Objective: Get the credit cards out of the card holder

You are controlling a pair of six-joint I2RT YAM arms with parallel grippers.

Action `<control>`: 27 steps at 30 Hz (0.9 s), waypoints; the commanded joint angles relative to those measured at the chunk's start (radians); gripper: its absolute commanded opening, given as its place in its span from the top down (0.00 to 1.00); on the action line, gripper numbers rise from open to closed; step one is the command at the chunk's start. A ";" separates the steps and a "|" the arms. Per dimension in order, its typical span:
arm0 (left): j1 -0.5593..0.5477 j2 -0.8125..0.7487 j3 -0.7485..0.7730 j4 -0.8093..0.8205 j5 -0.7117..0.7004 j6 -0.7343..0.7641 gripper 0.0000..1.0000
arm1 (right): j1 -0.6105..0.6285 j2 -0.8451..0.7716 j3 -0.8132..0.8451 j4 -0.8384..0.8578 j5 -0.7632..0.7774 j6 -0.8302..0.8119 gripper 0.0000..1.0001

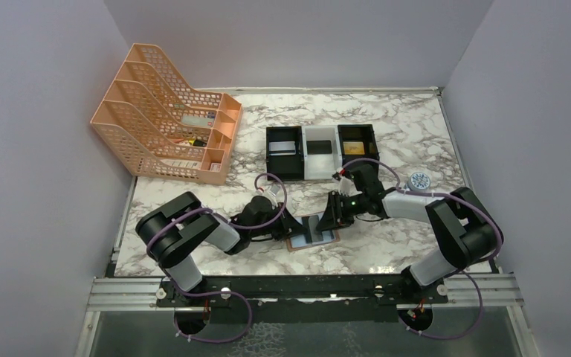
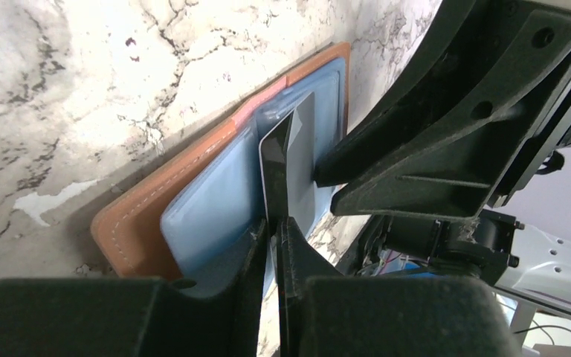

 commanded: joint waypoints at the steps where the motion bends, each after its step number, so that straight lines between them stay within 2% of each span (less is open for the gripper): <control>1: 0.005 0.020 0.037 0.014 0.028 0.026 0.85 | 0.007 0.037 -0.037 -0.023 0.102 -0.018 0.71; 8: 0.002 0.041 0.036 0.057 0.023 0.009 0.84 | 0.007 0.043 -0.067 0.010 0.115 0.008 0.76; 15: 0.003 0.030 0.004 0.076 0.004 -0.009 1.00 | 0.007 0.023 -0.058 -0.017 0.175 0.020 0.78; 21: 0.002 -0.001 -0.035 0.075 -0.010 -0.013 1.00 | 0.007 -0.059 -0.045 -0.052 0.207 0.017 0.78; 27: 0.002 0.000 -0.022 0.076 -0.006 -0.006 1.00 | 0.007 -0.139 -0.019 -0.050 0.121 0.000 0.78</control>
